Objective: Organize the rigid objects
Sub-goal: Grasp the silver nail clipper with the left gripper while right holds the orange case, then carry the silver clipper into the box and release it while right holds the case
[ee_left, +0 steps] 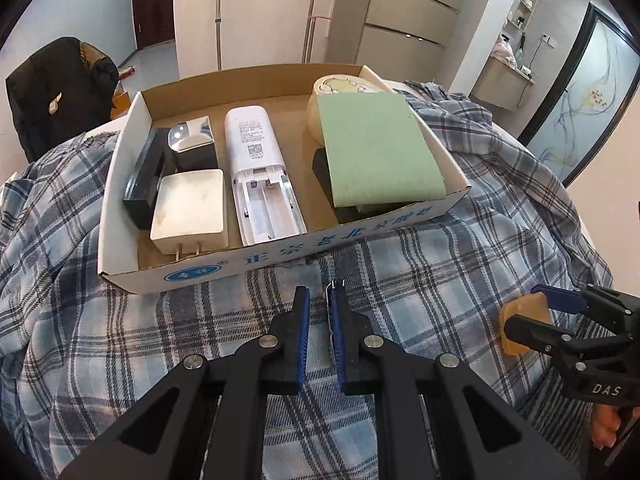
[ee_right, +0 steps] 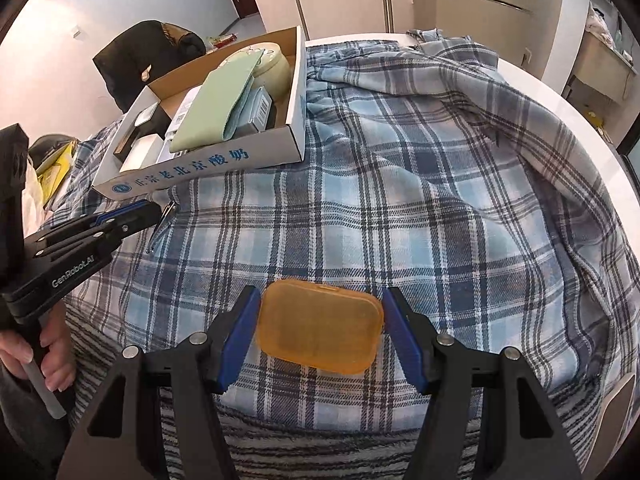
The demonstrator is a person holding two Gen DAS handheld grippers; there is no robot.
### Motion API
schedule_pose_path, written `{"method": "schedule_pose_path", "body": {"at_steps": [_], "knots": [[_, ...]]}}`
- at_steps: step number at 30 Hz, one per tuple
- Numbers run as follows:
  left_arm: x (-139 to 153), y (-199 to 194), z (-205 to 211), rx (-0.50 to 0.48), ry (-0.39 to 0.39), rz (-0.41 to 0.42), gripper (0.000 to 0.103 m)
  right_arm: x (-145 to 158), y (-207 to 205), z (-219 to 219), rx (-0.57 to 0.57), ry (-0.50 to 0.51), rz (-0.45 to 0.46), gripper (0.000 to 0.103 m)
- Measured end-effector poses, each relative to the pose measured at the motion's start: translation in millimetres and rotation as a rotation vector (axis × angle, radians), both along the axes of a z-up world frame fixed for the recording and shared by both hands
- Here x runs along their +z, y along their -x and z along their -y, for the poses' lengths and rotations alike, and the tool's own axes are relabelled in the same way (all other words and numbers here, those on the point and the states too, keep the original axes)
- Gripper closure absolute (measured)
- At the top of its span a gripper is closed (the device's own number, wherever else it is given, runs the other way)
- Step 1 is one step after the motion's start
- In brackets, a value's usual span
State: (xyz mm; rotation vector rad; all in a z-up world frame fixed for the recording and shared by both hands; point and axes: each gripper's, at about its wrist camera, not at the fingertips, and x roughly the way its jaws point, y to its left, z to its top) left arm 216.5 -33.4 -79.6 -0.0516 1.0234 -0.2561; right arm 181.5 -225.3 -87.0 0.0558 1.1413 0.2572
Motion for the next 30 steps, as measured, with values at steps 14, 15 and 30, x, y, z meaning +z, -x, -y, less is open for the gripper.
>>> {"method": "schedule_pose_path", "body": {"at_steps": [14, 15, 30], "knots": [[-3.2, 7.8, 18.8, -0.065, -0.037, 0.019, 0.091, 2.3, -2.3, 9.1, -0.024, -0.028, -0.012, 0.041], [1.2, 8.6, 13.8, -0.046, -0.011, 0.036, 0.091, 2.6, -2.5, 9.9, -0.026, -0.031, -0.013, 0.041], [6.2, -12.8, 16.3, -0.097, 0.06, -0.073, 0.091, 10.0, -1.7, 15.9, -0.032, -0.039, 0.009, 0.038]]}}
